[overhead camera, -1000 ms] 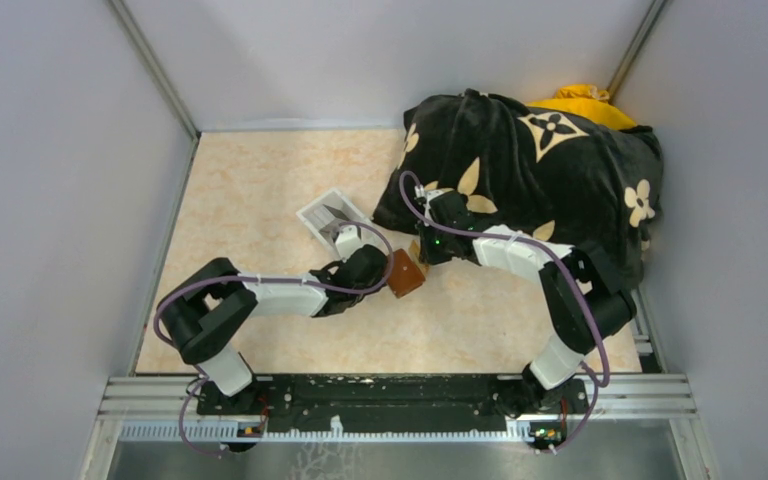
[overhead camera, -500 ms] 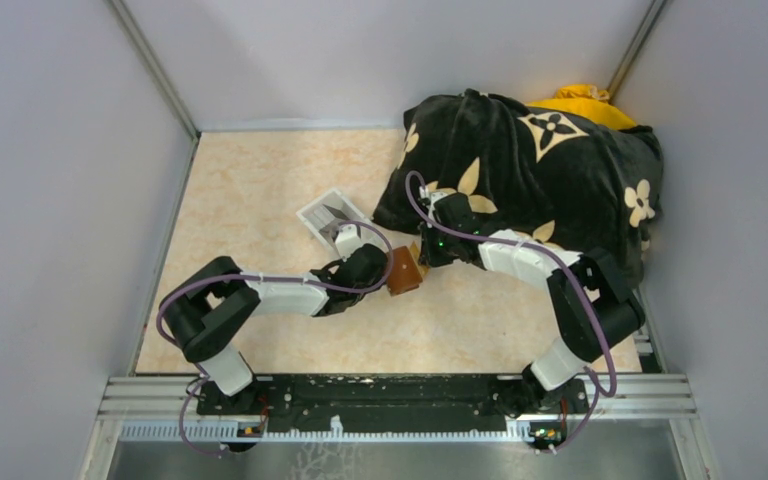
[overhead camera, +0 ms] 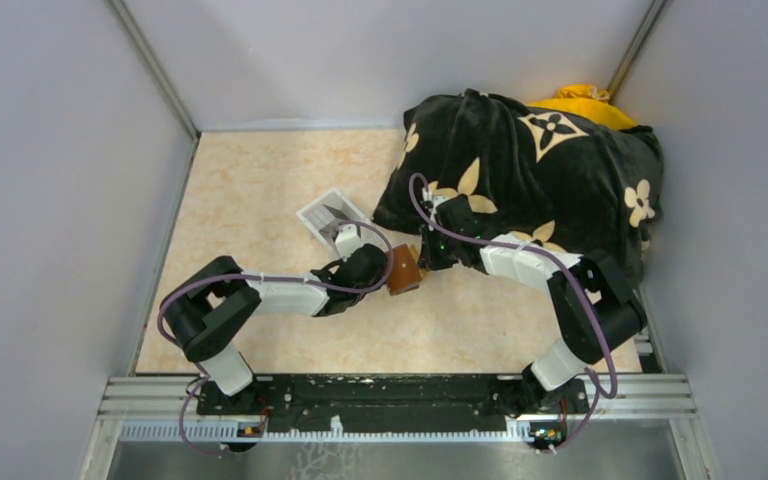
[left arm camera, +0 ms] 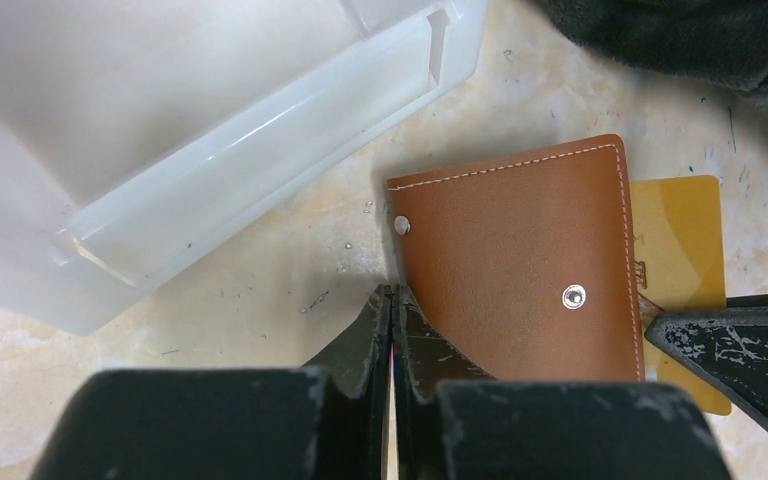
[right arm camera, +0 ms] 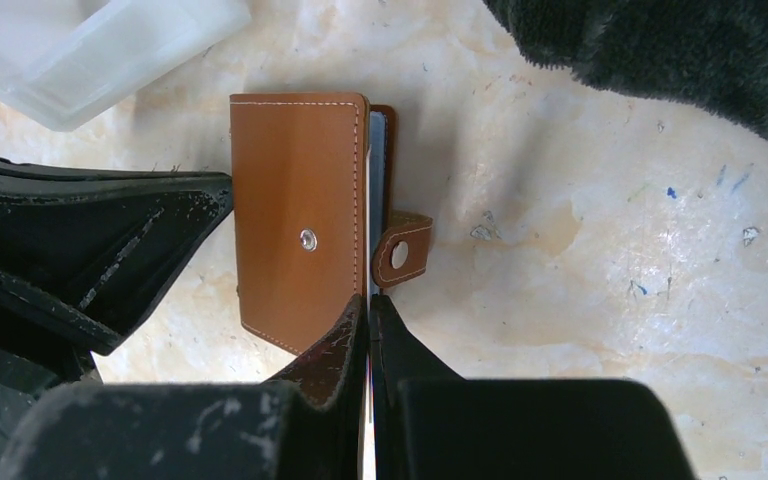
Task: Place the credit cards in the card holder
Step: Open the card holder at the center of the board.
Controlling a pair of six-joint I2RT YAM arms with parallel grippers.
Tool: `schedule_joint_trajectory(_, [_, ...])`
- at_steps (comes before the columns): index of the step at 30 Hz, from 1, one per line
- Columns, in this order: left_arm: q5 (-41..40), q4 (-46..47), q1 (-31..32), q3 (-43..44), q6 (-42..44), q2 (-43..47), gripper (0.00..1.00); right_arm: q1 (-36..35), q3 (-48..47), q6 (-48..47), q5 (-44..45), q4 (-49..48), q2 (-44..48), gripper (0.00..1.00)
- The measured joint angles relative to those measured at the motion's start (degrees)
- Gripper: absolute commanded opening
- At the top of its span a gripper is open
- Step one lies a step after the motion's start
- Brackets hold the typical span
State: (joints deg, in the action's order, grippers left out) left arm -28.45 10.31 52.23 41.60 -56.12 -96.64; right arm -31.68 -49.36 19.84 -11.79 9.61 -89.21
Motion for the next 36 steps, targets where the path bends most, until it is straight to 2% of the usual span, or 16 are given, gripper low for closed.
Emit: schedule_joint_trajectory(36, [-0.02, 1.38, -0.26, -0.17, -0.42, -0.57, 0.03, 3.56, 6.67, 6.86, -8.59, -11.76, -0.09, 0.00])
